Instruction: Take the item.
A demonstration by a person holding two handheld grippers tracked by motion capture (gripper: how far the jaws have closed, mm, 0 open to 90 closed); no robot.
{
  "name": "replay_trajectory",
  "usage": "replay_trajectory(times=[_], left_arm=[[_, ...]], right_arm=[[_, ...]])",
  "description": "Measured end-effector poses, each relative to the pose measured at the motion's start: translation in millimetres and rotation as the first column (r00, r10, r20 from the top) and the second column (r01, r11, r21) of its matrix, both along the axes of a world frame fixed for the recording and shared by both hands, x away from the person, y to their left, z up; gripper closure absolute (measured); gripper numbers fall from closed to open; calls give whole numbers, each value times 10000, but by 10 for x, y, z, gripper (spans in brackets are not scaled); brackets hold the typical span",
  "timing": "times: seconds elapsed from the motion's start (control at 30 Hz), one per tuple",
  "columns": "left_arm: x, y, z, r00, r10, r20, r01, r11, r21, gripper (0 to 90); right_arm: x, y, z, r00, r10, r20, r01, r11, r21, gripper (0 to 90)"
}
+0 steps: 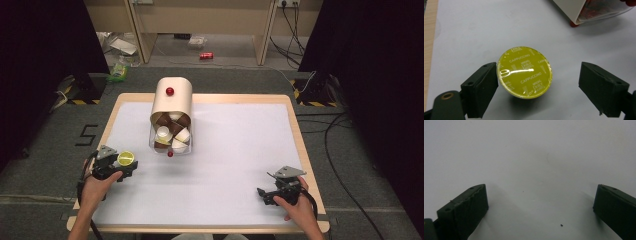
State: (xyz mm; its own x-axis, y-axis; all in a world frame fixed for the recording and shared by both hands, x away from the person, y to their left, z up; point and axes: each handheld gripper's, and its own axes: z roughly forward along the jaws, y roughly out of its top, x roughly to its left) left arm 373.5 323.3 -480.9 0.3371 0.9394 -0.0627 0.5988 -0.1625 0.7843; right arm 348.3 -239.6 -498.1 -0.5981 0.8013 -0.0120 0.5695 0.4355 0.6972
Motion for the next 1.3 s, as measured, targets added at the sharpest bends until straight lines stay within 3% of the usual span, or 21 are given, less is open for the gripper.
replay_trajectory(times=[0.37, 0.73, 1.3], left_arm=[[-220, -77, 41, 9991, 81, 414, -86, 9999, 137, 156], [-460, -184, 50, 9969, -302, 726, 283, 9992, 268, 156], [-666, -169, -157, 9978, -350, 572, 336, 9991, 257, 157]], right_arm=[[0, 0, 0, 10000, 1, 5, -1, 10000, -3, 2], [-1, 0, 0, 10000, 0, 6, 0, 10000, -7, 2], [0, 0, 0, 10000, 4, 16, -4, 10000, -12, 3]])
